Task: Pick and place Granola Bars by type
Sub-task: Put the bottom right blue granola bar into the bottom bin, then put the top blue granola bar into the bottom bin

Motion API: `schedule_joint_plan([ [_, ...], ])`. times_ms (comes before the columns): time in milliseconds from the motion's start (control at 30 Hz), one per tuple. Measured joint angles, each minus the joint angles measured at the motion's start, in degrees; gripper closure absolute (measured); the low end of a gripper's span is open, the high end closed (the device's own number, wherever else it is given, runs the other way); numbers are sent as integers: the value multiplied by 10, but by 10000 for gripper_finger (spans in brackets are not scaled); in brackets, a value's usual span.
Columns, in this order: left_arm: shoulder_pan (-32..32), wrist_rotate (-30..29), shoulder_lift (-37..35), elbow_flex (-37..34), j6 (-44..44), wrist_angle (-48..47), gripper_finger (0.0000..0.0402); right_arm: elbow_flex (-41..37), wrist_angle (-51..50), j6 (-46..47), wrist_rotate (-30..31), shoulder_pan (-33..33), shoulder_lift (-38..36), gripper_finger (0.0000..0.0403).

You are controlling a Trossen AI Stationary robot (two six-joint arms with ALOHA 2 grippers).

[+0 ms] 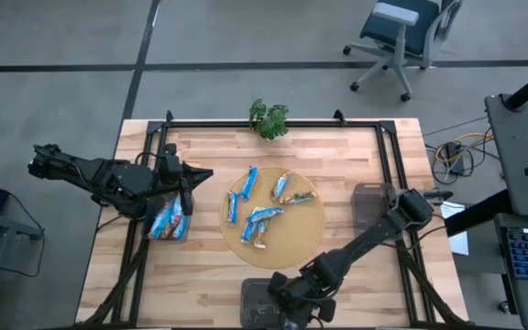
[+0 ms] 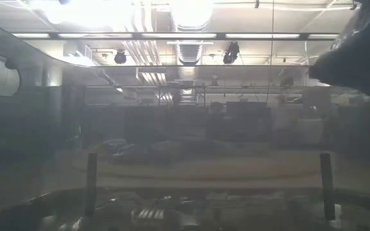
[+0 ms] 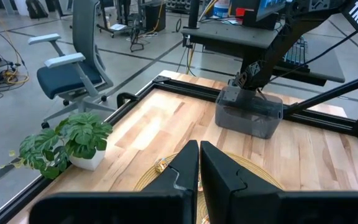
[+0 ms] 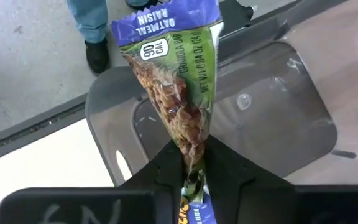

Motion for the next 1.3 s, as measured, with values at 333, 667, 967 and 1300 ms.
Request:
schedule_joint_plan([
  [333, 0, 3, 0, 0, -2, 0, 402, 0, -8, 18, 4, -1, 0, 247],
  [667, 0, 17, 0, 0, -2, 0, 402, -1, -16, 42, 27, -2, -4, 227],
  [967, 0, 25, -1, 8, -2, 0, 402, -1, -34, 67, 163, -14, -103, 232],
  [1300, 0, 24, -2, 23, 1, 0, 402, -2, -23, 214, 229, -61, -239, 264],
])
